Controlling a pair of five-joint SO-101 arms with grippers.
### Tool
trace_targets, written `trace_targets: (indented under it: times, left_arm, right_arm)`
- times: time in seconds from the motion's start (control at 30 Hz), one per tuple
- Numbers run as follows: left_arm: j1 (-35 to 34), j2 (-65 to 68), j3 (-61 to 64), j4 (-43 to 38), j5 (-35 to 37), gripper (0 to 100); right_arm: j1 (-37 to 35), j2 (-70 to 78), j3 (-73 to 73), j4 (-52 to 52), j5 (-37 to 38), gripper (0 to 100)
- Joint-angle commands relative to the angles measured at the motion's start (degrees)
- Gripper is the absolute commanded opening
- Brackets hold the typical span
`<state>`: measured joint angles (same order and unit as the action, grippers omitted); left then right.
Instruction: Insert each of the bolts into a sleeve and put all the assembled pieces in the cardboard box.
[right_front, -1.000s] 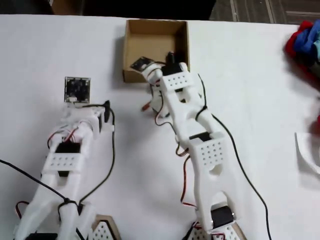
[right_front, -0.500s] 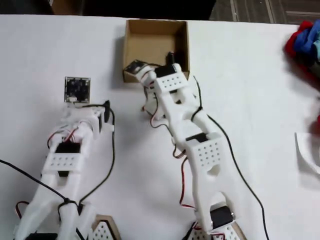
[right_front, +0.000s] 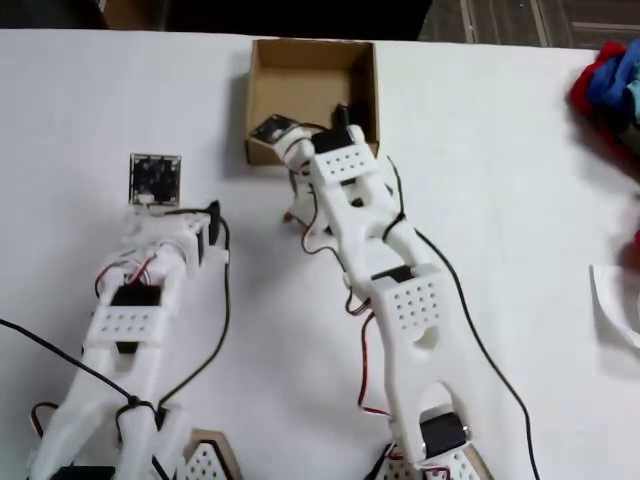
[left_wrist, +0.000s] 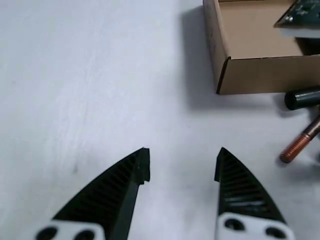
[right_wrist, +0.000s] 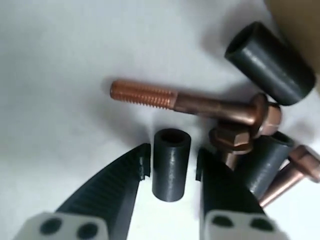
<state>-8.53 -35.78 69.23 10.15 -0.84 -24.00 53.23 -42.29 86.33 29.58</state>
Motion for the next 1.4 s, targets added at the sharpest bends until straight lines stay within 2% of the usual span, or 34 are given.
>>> trace_targets:
  times: [0.0,0.03,0.1,0.2,0.3,0.4,0.53,0.67,0.73,0.83,0.97,1.1,1.27,1.37]
  left_arm:
    - [-0.35,-1.23,-0.48,-0.62,0.0,23]
    - [-0.35,-1.23,-0.48,-0.62,0.0,23]
    - [-0.35,-1.23,-0.48,-0.53,0.0,23]
    - [-0.35,-1.23,-0.75,0.35,0.0,23]
    - [-0.79,-1.23,-5.23,7.12,0.0,23]
    - [-1.14,-1.14,-12.0,16.35,0.0,23]
    - [2.9,-0.26,-20.09,25.05,-0.18,23]
    - [10.46,9.76,-30.29,30.68,-9.05,23]
    - [13.01,18.55,-37.76,34.64,-14.33,23]
    - [15.74,32.7,-53.05,43.52,-17.93,23]
    - [19.16,49.93,-76.09,59.34,-18.64,23]
    - [21.01,64.7,-96.66,73.49,-18.64,23]
    - [21.1,79.65,-118.46,80.7,-18.81,23]
    - [21.1,86.86,-130.07,83.34,-23.91,23]
  right_arm:
    - [-0.13,1.27,-0.26,1.8,2.37,3.2]
    - [-0.04,1.27,-0.26,2.51,2.55,0.9]
    - [0.57,0.66,-0.35,4.44,1.58,2.2]
    - [2.33,-3.91,-0.35,6.2,-3.43,2.3]
    - [4.97,-13.49,0.35,8.4,-8.0,2.3]
    - [7.87,-25.89,3.69,9.36,-9.23,2.3]
    - [12.53,-43.12,17.05,6.2,-8.97,2.2]
    - [16.31,-57.36,40.53,-4.79,-7.47,2.2]
    - [17.71,-64.31,52.04,-11.3,-7.38,2.2]
    - [18.86,-73.71,66.55,-20.53,-7.82,2.2]
    - [21.67,-80.92,81.05,-29.93,-10.2,2.2]
    - [28.18,-81.63,89.58,-39.52,-11.43,2.2]
    - [30.2,-81.63,92.31,-43.82,-11.43,2.2]
    - [29.76,-81.63,93.36,-44.0,-11.43,2.2]
